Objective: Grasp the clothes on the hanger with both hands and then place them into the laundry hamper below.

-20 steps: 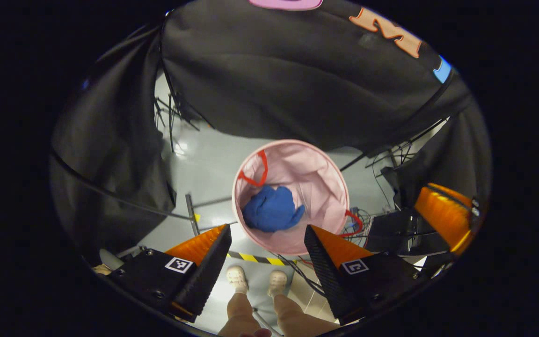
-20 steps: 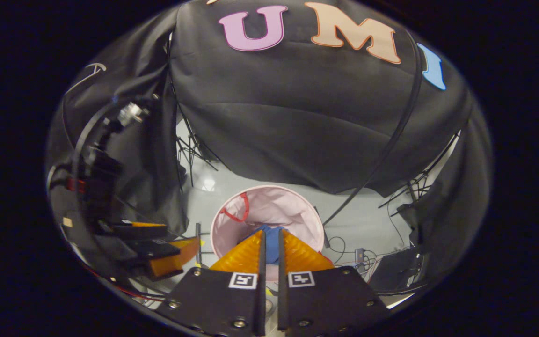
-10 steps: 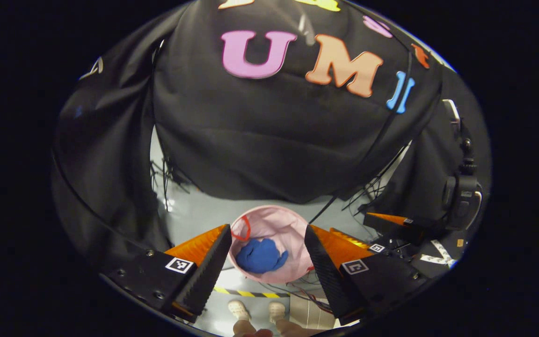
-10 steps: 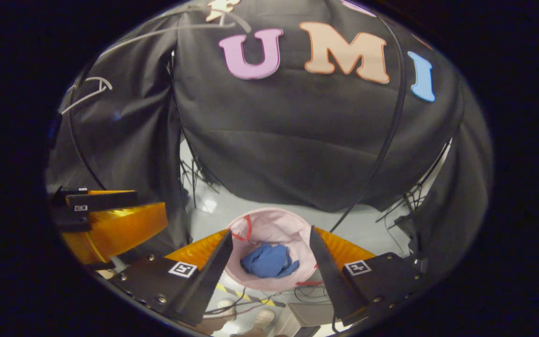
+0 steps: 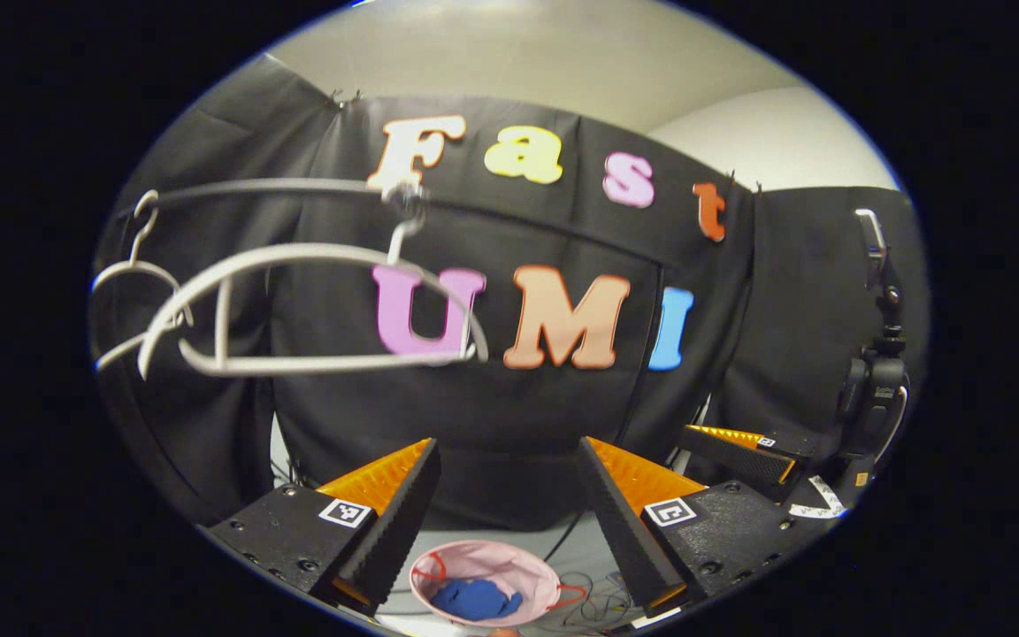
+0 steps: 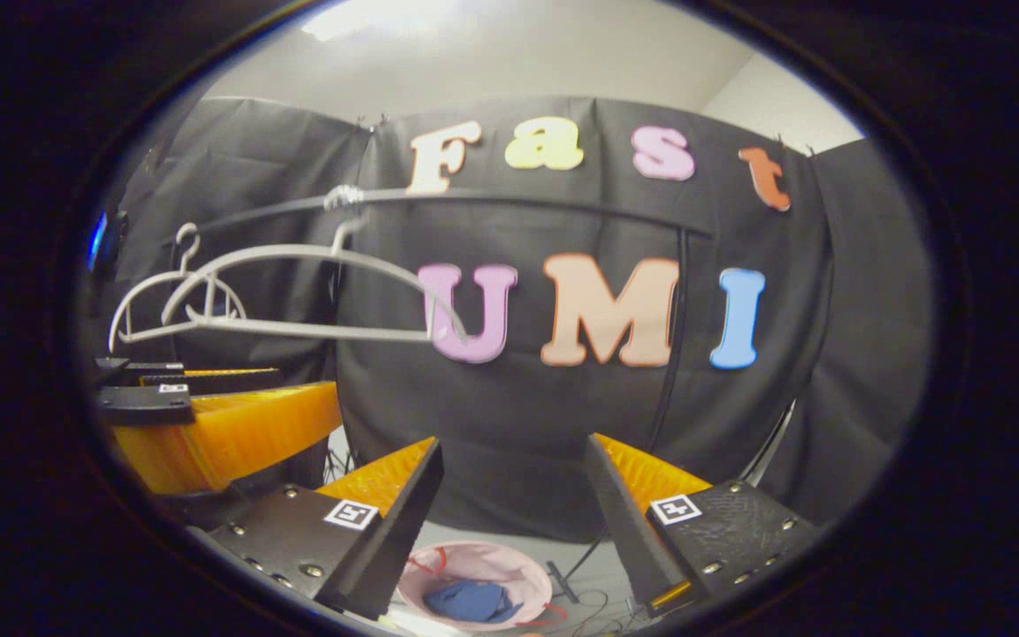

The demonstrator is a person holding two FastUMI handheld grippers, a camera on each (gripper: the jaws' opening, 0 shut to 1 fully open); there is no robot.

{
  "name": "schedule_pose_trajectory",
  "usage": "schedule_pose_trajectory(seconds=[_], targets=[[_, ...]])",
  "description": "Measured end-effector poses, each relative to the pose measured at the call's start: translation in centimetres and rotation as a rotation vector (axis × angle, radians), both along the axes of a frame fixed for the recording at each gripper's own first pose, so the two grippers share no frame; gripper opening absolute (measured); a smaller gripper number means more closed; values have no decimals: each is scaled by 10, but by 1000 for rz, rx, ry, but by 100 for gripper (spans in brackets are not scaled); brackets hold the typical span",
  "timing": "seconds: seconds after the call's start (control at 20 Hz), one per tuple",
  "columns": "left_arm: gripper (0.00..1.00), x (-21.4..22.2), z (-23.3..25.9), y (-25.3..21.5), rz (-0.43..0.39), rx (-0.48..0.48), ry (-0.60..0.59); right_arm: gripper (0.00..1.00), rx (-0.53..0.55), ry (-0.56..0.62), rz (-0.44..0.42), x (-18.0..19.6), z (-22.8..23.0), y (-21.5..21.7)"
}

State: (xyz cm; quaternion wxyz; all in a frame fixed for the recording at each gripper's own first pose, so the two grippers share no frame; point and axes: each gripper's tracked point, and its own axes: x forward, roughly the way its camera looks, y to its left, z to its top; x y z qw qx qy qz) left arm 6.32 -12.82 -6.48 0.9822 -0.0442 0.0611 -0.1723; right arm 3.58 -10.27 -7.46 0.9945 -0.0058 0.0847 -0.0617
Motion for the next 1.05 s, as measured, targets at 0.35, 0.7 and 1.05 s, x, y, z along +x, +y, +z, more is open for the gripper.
schedule_pose_trajectory(seconds=[0.35, 0.7, 1.05], targets=[[94, 14, -13, -1, 32, 2, -183, 97, 12, -242, 28, -24, 129, 7], [94, 19, -26, -4, 29, 28, -221, 95, 26, -304, -9, -37, 155, -25], [94, 23, -29, -52, -2, 21, -237, 96, 2, -306, -68, -58, 152, -86]])
